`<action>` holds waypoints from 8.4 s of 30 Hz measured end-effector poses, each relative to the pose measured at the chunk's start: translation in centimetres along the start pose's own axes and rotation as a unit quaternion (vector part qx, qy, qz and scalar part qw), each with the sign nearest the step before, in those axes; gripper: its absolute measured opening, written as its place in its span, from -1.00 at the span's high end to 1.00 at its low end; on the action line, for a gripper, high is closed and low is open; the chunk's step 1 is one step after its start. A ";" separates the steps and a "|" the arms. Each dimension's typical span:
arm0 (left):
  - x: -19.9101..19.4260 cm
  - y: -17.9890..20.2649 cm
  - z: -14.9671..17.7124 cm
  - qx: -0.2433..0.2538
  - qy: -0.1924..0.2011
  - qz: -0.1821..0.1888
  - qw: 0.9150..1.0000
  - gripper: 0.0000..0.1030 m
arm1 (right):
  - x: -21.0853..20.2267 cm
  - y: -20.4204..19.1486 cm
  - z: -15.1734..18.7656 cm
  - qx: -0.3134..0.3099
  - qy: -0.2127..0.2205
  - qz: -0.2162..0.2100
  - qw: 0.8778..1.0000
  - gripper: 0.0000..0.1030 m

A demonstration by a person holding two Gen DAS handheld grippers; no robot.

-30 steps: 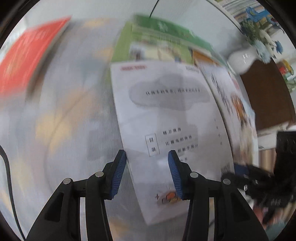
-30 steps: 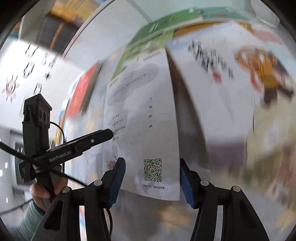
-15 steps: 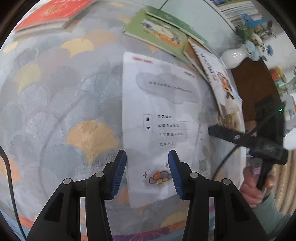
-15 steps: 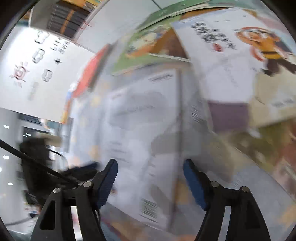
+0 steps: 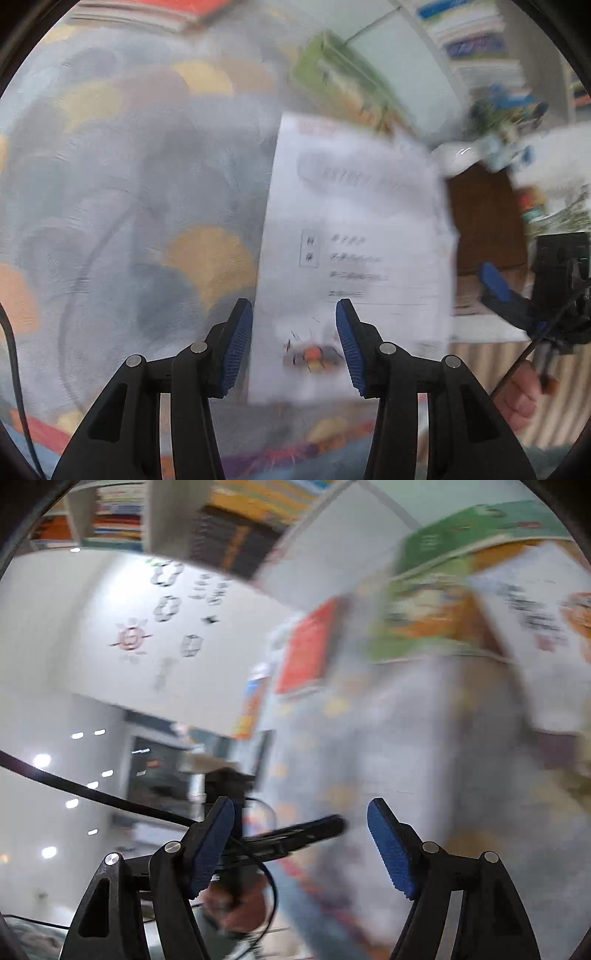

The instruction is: Organize books

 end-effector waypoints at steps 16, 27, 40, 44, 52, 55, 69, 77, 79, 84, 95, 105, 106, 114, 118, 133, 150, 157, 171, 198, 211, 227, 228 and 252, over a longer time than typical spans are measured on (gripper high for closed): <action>-5.9 -3.8 0.0 -0.031 0.056 -0.050 0.997 0.16 | -0.5 8.1 2.9 0.071 0.023 0.203 0.976 0.04; 3.7 2.3 1.4 0.033 -0.019 -0.056 0.998 0.03 | -2.2 11.8 6.4 0.092 0.019 0.198 0.976 -0.13; 3.7 -0.9 1.1 -0.064 -0.021 0.039 0.997 0.00 | -1.9 6.3 4.0 0.092 0.009 0.000 0.996 -0.30; 2.6 -2.0 0.9 -0.089 -0.018 0.058 0.994 0.00 | 1.9 1.1 2.5 0.021 -0.030 0.011 0.999 -0.30; -10.8 -7.9 3.6 -0.135 0.146 -0.031 0.980 0.00 | 11.3 -5.7 2.8 -0.079 -0.113 0.010 0.990 -0.30; -14.7 -11.1 5.3 -0.175 0.186 -0.056 0.965 0.00 | 15.0 -5.4 4.2 -0.064 -0.146 0.000 0.987 -0.30; -8.8 -10.7 2.4 -0.047 0.048 -0.132 0.989 0.00 | 16.0 1.2 6.4 0.058 -0.079 0.182 0.978 -0.41; -5.4 -11.3 0.9 0.042 0.009 -0.170 0.984 0.00 | 19.8 -0.7 7.7 -0.087 -0.041 0.399 0.912 -0.42; -5.4 -11.3 0.9 0.054 0.015 -0.163 0.985 0.00 | 20.7 0.1 8.3 -0.077 -0.052 0.410 0.907 -0.04; -5.8 -11.6 1.2 0.074 0.017 -0.136 0.988 0.03 | 19.8 0.2 9.3 -0.053 -0.020 0.401 0.914 0.03; -8.7 -13.2 0.5 -0.011 0.006 0.156 0.988 0.02 | 18.2 0.5 9.9 0.023 0.043 0.332 0.942 -0.05; -5.2 -12.9 0.9 -0.003 0.005 0.057 0.998 0.85 | 16.9 1.8 9.9 0.093 0.080 0.249 0.961 -0.24; -5.1 -13.2 0.7 0.003 0.004 0.045 0.999 0.85 | 16.9 1.9 9.8 0.100 0.083 0.235 0.963 -0.40; -4.3 -12.8 -0.9 -0.058 -0.040 0.170 0.983 0.85 | 15.2 3.8 9.8 0.189 0.084 0.143 0.968 -0.43; -4.3 -12.3 -2.0 -0.083 -0.053 0.224 0.970 0.84 | 14.2 6.3 10.6 0.263 0.109 0.056 0.957 -0.43; -4.6 -12.0 -3.0 -0.059 -0.066 0.164 0.983 0.84 | 18.3 3.1 5.2 0.155 0.070 0.154 0.973 0.15; -10.8 -4.1 -5.1 0.137 0.037 0.097 0.985 0.70 | 17.1 -7.2 1.7 -0.076 0.049 0.257 0.962 0.13; -11.2 -5.4 -11.4 0.122 0.089 0.072 0.986 0.70 | 22.2 -7.2 -5.3 -0.121 0.041 0.264 0.956 0.12; -5.3 -12.9 -22.1 0.026 0.101 -0.019 0.994 0.75 | 31.4 -0.3 -16.5 -0.076 0.000 0.342 0.937 0.05; -6.6 -13.2 -9.4 0.027 0.063 -0.036 0.997 0.69 | 19.9 0.3 -1.7 0.005 0.019 0.387 0.922 -0.33; -4.2 -4.1 -1.8 0.091 0.029 -0.033 0.995 0.59 | 11.1 1.4 5.0 0.032 0.035 0.367 0.929 -0.33; 1.6 9.3 3.6 0.137 0.011 -0.029 0.990 0.59 | 3.9 2.5 8.7 -0.019 -0.010 0.362 0.932 -0.33; 2.4 10.1 3.8 0.139 0.005 -0.026 0.990 0.59 | 2.2 3.4 8.7 -0.007 -0.001 0.365 0.931 -0.33; 16.3 20.3 -3.0 0.127 -0.053 -0.046 0.989 0.59 | -16.6 13.8 -2.7 0.071 0.160 0.435 0.883 0.07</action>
Point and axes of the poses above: each gripper's, at about its wrist camera, not at the fingertips, and x roughly the way its jaws point, y to its right, z to its underside, the point moved 1 cm from there along x, roughly the way its jaws point, and after that the axes turned 4 degrees about -z, right-handed, at the moved point
